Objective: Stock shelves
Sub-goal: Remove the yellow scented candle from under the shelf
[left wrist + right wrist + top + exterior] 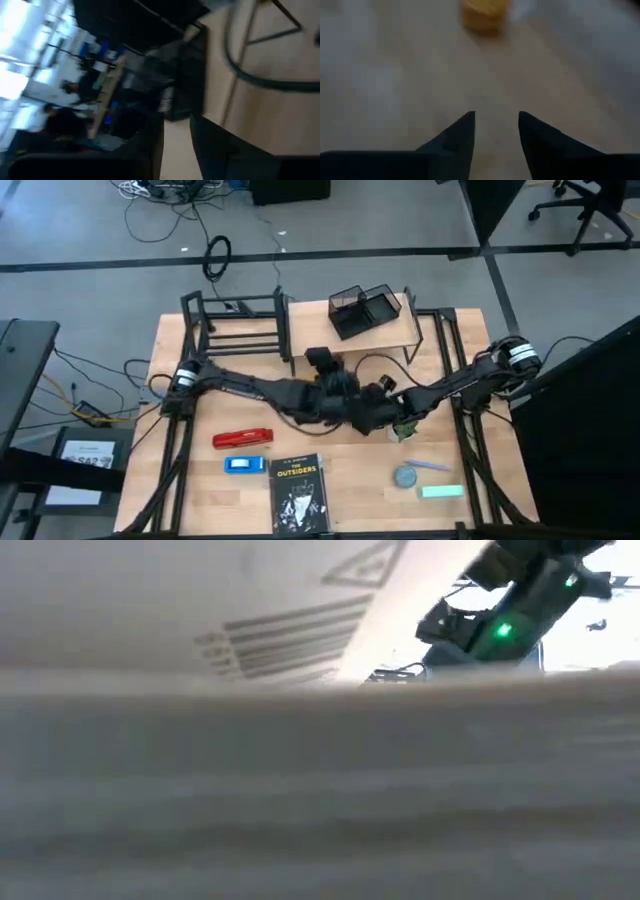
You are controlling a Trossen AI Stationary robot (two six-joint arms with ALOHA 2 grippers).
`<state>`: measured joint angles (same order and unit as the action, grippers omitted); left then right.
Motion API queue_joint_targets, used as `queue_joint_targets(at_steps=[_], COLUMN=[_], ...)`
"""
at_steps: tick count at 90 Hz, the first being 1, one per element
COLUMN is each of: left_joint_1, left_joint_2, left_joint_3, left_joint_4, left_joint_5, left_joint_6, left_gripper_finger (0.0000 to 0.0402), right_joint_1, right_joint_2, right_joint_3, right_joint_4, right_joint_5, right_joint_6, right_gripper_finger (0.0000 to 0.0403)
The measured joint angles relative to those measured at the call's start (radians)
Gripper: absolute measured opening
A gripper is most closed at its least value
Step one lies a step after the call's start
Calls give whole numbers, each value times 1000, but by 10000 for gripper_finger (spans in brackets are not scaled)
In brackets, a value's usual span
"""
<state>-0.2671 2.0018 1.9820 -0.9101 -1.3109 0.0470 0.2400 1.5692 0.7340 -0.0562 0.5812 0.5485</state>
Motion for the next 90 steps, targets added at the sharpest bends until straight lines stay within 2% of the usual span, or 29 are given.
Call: queue_joint_targets(at_steps=[8, 18, 22, 34, 45, 57, 74, 90], left_joint_1=[-74, -145, -164, -210, -222, -225, -223, -218], left_joint_2=[-2, -2, -5, -37, -48, -50, -50, -50], left_joint_3=[100, 179, 177, 140, 111, 92, 92, 92], left_joint_4=[-275, -647, -662, -636, -658, -667, -663, -661], left_joint_5=[-76, -82, -78, -39, -40, -26, -26, -25], left_joint_6=[-195, -559, -666, -667, -731, -737, -740, -739], left_gripper_finger=[80, 80, 80, 80, 80, 80, 80, 80], right_joint_1=[-37, -76, -91, -148, -189, -221, -254, -271], right_joint_2=[3, 62, 110, 299, 437, 529, 585, 593], right_joint_3=[-70, -148, -164, -159, -107, -67, -18, 50], right_joint_4=[299, 632, 758, 997, 1079, 1082, 1125, 1088], right_joint_5=[-68, -97, -107, -160, -162, -125, -144, -176], right_joint_6=[-107, -232, -274, -349, -390, -316, -315, -371], right_gripper_finger=[172, 229, 254, 324, 369, 394, 396, 395])
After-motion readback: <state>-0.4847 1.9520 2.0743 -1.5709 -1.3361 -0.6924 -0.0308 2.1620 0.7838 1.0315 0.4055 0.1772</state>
